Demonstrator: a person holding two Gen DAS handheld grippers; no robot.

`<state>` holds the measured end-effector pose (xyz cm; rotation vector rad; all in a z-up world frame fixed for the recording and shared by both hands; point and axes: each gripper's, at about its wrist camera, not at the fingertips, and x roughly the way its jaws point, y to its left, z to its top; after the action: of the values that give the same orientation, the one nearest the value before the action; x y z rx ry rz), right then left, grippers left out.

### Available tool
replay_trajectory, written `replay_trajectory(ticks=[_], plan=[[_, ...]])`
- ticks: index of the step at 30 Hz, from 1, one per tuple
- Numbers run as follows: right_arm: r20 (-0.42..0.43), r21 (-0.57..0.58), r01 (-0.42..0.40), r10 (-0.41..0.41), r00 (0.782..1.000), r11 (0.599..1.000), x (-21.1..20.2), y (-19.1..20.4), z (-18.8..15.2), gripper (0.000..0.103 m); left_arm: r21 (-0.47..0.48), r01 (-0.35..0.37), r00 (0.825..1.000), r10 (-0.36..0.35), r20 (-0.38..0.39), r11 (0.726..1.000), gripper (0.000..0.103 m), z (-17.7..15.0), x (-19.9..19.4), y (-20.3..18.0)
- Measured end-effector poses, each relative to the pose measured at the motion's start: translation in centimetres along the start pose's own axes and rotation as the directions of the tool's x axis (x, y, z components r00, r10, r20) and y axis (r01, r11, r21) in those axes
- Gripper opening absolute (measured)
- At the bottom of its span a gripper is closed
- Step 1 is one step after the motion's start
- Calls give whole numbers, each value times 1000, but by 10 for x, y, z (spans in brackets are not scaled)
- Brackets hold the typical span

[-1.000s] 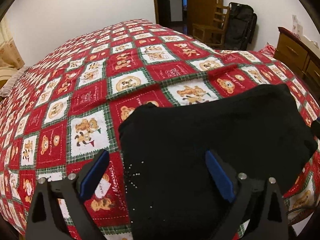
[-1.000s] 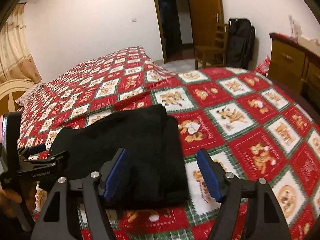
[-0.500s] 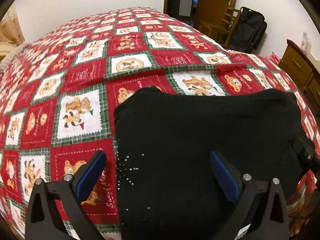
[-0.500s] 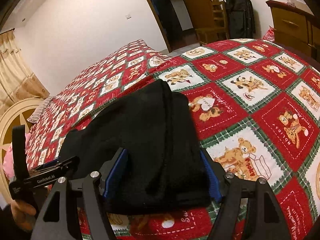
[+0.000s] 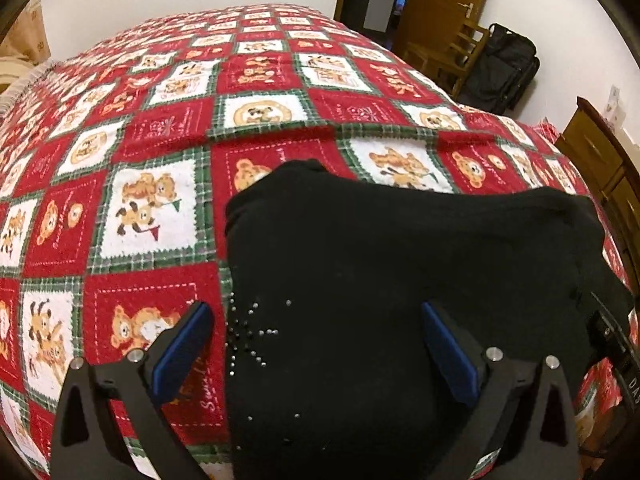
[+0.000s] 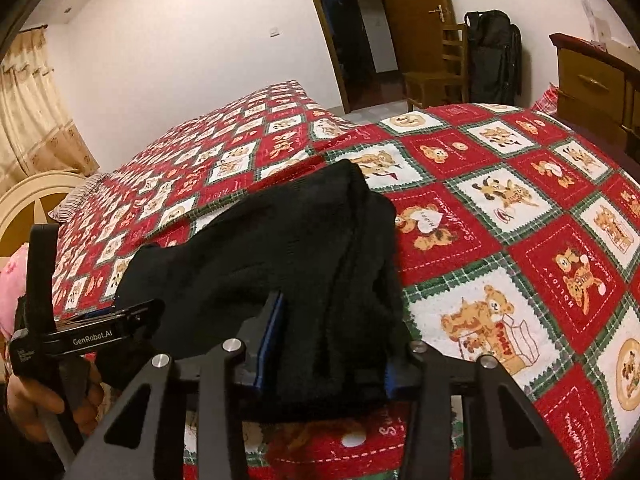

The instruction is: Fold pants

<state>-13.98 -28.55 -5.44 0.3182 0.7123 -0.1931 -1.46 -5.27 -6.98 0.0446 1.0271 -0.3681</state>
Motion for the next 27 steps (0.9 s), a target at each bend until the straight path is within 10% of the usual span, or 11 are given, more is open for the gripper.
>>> replay_trajectory(ticks=[12, 22, 27], plan=[[-1, 35, -14, 14, 1000, 999, 0, -2, 0, 42, 0, 157, 987, -157, -42, 988, 103, -1, -2, 17], [-1, 38, -16, 16, 1000, 999, 0, -3, -1, 42, -119, 316, 948, -317, 11, 941, 60, -8, -14, 43], [0, 37, -11, 11, 1000, 999, 0, -3, -1, 42, -80, 290, 957, -290, 7, 954, 34, -6, -16, 33]])
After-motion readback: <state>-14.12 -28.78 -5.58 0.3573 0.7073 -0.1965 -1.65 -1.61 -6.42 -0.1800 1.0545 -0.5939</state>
